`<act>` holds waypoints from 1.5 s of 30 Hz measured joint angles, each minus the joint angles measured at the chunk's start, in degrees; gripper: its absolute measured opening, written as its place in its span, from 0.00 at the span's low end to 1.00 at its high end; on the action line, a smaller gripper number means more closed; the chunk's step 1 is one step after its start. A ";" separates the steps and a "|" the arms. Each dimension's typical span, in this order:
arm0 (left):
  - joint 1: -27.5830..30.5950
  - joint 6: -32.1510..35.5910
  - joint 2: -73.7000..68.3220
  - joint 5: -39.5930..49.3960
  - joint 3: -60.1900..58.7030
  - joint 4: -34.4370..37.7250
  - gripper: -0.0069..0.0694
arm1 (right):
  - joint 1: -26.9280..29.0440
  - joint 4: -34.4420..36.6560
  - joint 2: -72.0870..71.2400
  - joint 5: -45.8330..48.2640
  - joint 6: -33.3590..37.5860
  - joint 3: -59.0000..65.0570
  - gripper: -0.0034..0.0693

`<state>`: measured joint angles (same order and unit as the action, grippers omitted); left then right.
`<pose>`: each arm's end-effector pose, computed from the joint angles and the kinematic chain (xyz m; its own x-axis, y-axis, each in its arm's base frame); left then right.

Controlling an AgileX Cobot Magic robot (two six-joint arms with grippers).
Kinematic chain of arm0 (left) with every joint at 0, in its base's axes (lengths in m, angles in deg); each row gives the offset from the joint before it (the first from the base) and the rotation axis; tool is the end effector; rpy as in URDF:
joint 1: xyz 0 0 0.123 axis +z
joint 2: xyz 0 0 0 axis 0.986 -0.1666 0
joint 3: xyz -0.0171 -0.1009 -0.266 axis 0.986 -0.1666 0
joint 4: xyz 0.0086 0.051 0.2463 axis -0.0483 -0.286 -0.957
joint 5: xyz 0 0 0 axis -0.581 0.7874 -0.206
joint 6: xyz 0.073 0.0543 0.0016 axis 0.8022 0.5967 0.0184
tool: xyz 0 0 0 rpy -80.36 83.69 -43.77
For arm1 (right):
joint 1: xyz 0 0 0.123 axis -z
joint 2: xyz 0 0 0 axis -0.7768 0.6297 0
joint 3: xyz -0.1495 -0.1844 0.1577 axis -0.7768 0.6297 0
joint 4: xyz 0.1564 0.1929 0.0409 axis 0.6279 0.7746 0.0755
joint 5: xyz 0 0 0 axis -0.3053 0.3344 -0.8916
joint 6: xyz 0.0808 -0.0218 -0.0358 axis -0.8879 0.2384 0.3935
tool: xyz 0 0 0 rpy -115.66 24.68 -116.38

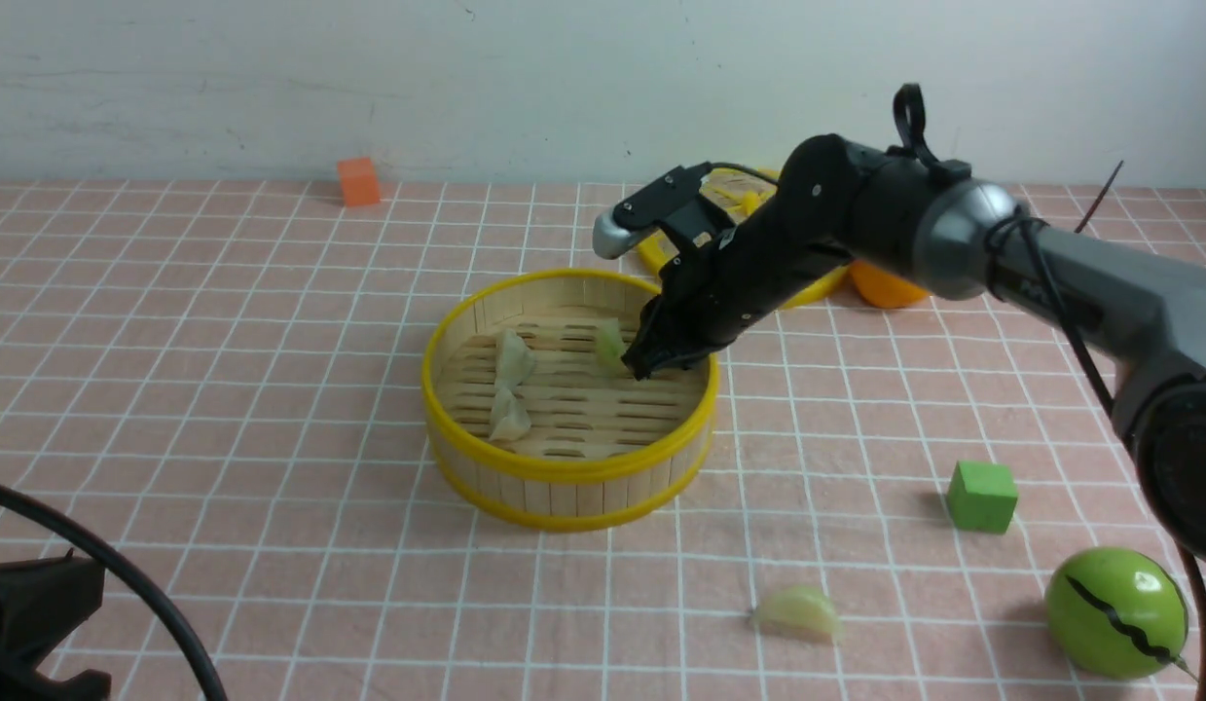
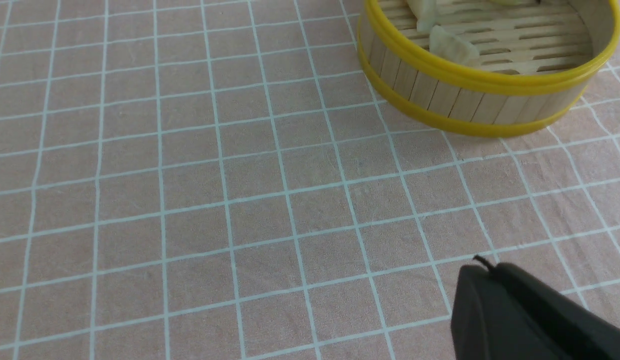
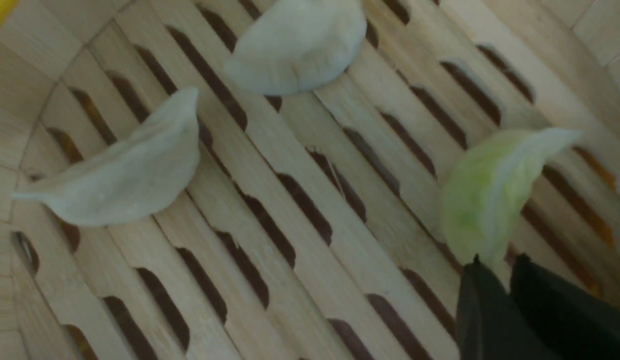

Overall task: Put the dumplings into the steamer on the table with the pink tablecloth.
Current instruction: 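Place the dumpling in the bamboo steamer basket with the right gripper, then reach for and grasp a dumpling lying on the table beside the steamer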

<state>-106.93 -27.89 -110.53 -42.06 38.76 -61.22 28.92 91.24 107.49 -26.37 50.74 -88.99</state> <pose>0.1073 -0.0375 0.2918 -0.5239 0.0888 -0.8471 0.2433 0.9687 -0.0488 0.4715 0.2226 0.1920 -0.5657 -0.5260 -0.6351 -0.7255 0.6836 0.0800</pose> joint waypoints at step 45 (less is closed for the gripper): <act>0.00 -0.13 -0.12 -1.28 0.00 5.39 0.11 | -6.83 -20.37 -24.99 17.02 -19.16 31.03 0.37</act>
<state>-106.93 -28.02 -110.65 -43.35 38.76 -55.84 22.09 70.87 82.50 -9.35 31.58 -57.96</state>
